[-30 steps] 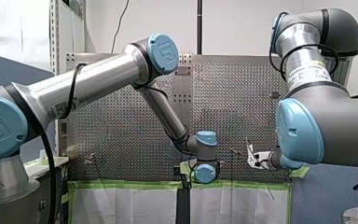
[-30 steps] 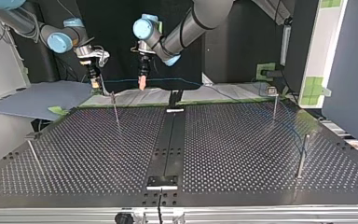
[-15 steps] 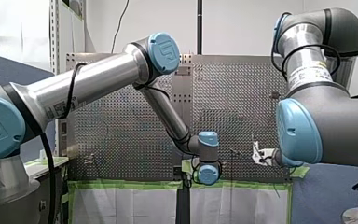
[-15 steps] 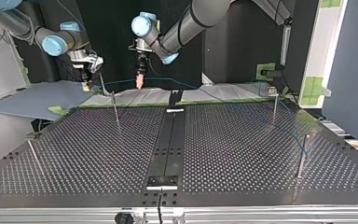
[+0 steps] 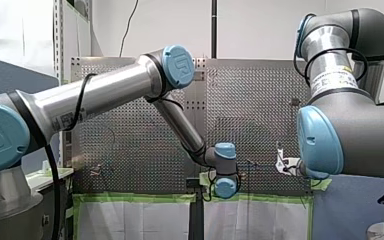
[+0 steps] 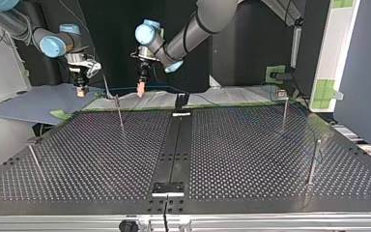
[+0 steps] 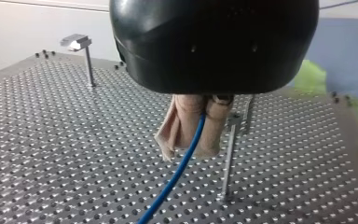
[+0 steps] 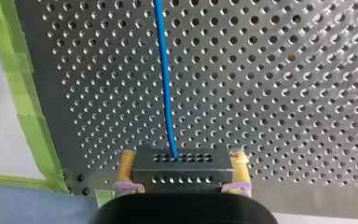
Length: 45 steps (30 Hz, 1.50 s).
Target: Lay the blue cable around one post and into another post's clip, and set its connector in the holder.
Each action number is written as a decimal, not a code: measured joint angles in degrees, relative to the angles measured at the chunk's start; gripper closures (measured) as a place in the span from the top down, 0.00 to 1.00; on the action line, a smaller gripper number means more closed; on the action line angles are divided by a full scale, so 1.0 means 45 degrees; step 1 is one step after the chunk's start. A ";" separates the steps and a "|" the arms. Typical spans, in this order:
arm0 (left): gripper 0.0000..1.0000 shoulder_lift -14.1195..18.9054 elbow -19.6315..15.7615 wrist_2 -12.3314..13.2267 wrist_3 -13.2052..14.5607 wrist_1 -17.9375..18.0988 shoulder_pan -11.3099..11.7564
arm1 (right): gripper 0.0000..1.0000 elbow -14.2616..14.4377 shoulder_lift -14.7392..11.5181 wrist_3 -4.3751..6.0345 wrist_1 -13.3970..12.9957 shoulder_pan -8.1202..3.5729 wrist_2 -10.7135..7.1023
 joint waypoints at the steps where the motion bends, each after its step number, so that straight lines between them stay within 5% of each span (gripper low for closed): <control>1: 0.04 -0.0007 0.0073 0.0069 -0.0009 0.0004 0.0060 | 0.00 -0.0011 0.0000 0.0001 -0.0019 -0.0004 0.0028; 18: 0.07 -0.0899 0.1090 0.0567 -0.0444 -0.0029 0.0501 | 0.00 -0.0527 0.0001 0.0019 0.0408 -0.0018 0.0636; 27: 0.07 -0.0906 0.1136 0.0470 -0.0567 -0.0016 0.0564 | 0.00 -0.0518 0.0015 0.0437 0.0216 -0.0106 0.0724; 34: 0.07 -0.0912 0.1134 0.0244 -0.0593 -0.0093 0.0460 | 0.00 -0.0507 0.0022 0.0556 0.0320 -0.0125 0.1484; 45: 0.07 -0.0907 0.1068 0.0127 -0.0877 -0.0209 0.0486 | 0.00 -0.0508 0.0047 0.0407 0.0562 -0.0054 0.2748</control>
